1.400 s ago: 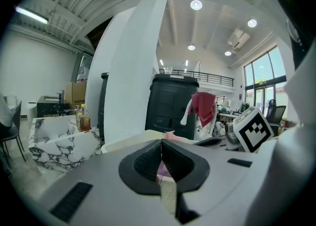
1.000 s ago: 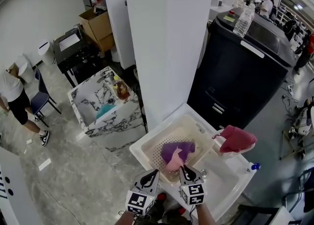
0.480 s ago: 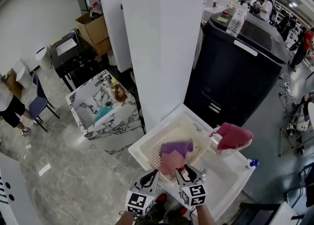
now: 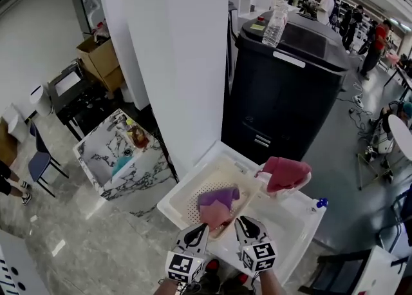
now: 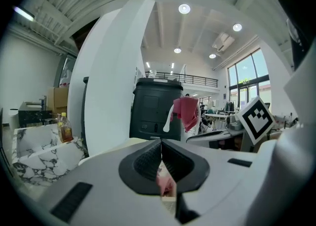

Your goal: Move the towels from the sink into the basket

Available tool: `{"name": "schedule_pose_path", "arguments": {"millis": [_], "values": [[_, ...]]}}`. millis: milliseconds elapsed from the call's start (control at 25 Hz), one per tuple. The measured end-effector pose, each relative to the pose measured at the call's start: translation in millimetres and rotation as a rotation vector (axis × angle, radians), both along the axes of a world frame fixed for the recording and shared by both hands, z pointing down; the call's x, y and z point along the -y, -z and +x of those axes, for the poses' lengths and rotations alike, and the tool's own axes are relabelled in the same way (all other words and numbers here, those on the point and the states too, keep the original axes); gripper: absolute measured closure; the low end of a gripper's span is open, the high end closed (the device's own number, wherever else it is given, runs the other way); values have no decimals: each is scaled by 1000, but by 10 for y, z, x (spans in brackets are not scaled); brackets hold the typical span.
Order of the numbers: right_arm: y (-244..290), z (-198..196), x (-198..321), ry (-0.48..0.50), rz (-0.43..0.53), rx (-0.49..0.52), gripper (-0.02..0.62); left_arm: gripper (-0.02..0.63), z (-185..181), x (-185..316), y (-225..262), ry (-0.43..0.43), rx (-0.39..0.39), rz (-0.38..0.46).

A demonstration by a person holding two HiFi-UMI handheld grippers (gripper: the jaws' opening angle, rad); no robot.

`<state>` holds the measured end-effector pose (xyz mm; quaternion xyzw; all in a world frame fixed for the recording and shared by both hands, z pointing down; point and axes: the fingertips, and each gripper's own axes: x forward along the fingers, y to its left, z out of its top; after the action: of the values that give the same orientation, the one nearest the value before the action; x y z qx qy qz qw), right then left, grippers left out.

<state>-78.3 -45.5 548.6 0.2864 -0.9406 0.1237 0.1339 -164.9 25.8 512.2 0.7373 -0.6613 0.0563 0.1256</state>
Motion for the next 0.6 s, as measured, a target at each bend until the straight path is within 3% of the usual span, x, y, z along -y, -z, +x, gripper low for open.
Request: {"name": "schedule_pose_path", "arguments": {"millis": [160,600], "values": [[106,230,38,-67,27,3,548,598,225,161,107,-70,-2,27],[275,1065,122,-322,79,0,560,598,904,487,178,-311,-13,53]]}}
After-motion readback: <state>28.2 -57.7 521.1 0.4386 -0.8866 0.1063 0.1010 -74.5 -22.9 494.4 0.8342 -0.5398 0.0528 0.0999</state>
